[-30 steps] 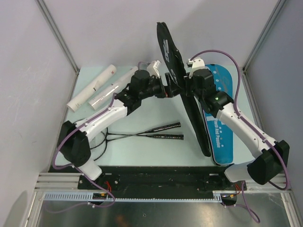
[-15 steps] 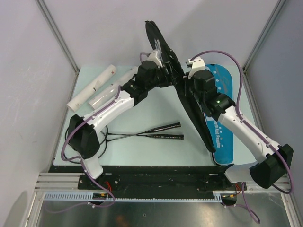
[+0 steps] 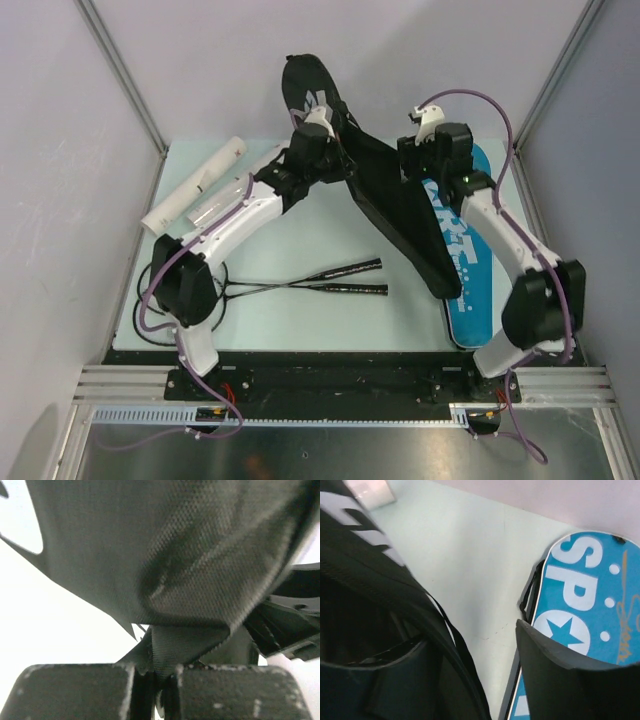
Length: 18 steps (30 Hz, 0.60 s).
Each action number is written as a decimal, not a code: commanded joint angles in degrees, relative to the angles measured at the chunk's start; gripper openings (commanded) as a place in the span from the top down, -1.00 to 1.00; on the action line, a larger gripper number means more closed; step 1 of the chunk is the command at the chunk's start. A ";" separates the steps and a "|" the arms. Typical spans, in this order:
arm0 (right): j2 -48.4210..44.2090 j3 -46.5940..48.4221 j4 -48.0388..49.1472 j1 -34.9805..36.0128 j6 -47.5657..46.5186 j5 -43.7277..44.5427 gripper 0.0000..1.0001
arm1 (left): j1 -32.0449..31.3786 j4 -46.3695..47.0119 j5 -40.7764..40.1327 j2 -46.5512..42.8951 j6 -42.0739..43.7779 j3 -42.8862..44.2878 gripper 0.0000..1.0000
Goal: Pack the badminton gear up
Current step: Open the racket bag, then adjust the racket at the center of the board.
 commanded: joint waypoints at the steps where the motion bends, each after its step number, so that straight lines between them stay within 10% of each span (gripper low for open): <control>1: 7.35 13.61 -13.40 -3.04 5.36 -5.85 -0.34 | 2.06 -6.61 -4.29 3.62 -7.09 9.55 0.99; 10: -12.03 8.98 -23.38 12.86 7.32 15.67 -0.71 | 3.29 -14.73 -9.31 15.31 -12.37 25.55 0.99; 18: -25.70 -23.32 -3.38 29.03 -7.00 -9.27 -0.51 | 4.96 -17.46 -11.50 14.45 -13.26 27.15 0.99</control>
